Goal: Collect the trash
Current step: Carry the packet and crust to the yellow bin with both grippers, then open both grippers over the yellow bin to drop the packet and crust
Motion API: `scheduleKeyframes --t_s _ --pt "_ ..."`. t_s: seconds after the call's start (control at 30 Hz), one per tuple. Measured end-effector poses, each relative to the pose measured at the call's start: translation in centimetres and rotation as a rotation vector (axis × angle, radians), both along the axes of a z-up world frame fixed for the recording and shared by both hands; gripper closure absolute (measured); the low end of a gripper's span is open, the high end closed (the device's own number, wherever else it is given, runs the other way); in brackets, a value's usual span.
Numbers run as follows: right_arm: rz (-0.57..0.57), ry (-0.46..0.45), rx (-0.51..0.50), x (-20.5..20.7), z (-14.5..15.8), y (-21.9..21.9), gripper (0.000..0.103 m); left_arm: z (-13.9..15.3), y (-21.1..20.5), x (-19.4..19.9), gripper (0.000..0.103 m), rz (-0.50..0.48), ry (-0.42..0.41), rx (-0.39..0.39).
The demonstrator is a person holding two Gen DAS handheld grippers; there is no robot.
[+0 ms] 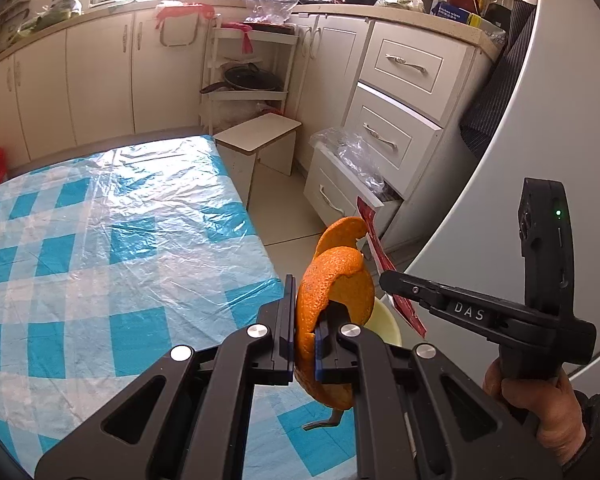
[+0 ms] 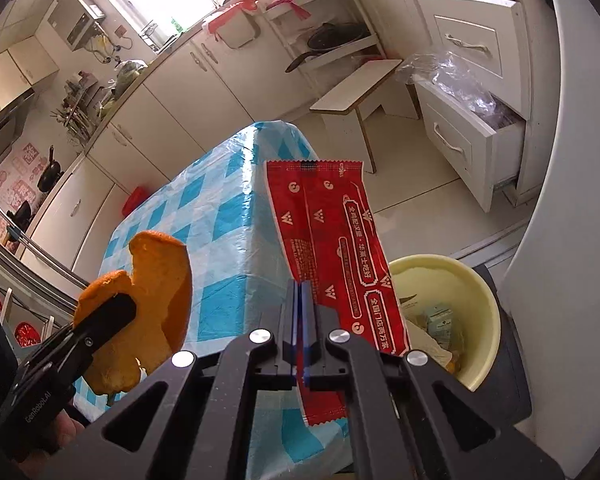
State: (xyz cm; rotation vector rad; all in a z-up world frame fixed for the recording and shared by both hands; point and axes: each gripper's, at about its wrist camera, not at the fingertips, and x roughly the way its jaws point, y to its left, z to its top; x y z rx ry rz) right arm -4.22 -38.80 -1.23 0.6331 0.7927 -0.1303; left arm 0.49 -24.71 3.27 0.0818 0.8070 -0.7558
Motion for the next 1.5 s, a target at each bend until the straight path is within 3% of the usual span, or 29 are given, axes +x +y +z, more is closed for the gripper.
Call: scheduleKeyframes --t_s 0.3,0.6,0.8,0.9,0.97,1.07,1.13,1.3,1.5 --pt "-0.111 0.081 0.21 -1.0 -4.3 -3.4 0.101 -3.2 -4.5 0.4 0.097 -0.037 0.075 0.033" --pt "-0.192 0.129 0.341 -2.1 -6.8 -5.4 0.098 -6.6 -8.2 1.3 0.097 -0.04 0.156 0.099" --pt "-0.23 0.126 0.352 -2.8 -6.8 -6.2 0.098 -8.0 -10.7 1.8 0.097 -0.049 0.196 0.158" --pt "-0.267 0.107 0.337 -3.3 -6.4 -6.8 0.082 -8.3 -12.0 2.3 0.096 -0.05 0.202 0.192" --pt "-0.292 0.085 0.329 -3.9 -5.8 -7.2 0.078 -8.4 -12.5 2.5 0.096 -0.05 0.211 0.205" --pt "-0.314 0.065 0.299 -4.3 -5.1 -7.5 0.073 -8.5 -13.1 2.6 0.086 -0.06 0.226 0.214" --pt "-0.329 0.06 0.271 -4.4 -4.6 -7.6 0.071 -8.4 -13.3 2.6 0.073 -0.055 0.22 0.21" --pt "-0.334 0.045 0.176 -4.4 -3.0 -7.4 0.06 -7.6 -12.8 2.2 0.063 -0.048 0.206 0.182" --pt "-0.321 0.025 0.009 -4.3 -0.4 -6.4 0.044 -4.8 -10.8 0.7 0.037 -0.005 0.125 0.168"
